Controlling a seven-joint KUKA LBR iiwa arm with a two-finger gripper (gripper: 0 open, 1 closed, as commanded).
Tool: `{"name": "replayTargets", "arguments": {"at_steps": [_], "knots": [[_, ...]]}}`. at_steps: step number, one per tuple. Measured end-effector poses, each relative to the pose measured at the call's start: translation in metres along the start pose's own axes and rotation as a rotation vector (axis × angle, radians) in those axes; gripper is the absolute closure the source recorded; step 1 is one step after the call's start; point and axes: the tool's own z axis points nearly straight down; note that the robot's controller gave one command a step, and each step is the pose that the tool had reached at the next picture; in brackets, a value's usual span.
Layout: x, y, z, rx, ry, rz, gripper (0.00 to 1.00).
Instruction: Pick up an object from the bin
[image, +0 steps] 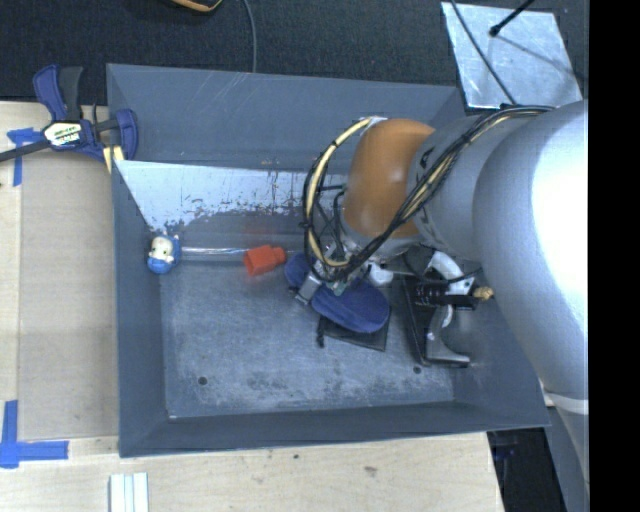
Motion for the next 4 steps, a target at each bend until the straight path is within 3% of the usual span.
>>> {"name": "replayTargets", "arguments": {"at_steps": [1,2,3,4], "knots": [[0.009,0.030,0.001,0.003,0.000,-0.057,1.00],[0.056,0.073,-0.108,0.002,0.009,-0.104,1.00],[0.090,0.085,-0.079,0.007,0.018,-0.431,1.00],[0.074,0.081,-0.173,0.000,0.008,-0.419,1.00]]}}
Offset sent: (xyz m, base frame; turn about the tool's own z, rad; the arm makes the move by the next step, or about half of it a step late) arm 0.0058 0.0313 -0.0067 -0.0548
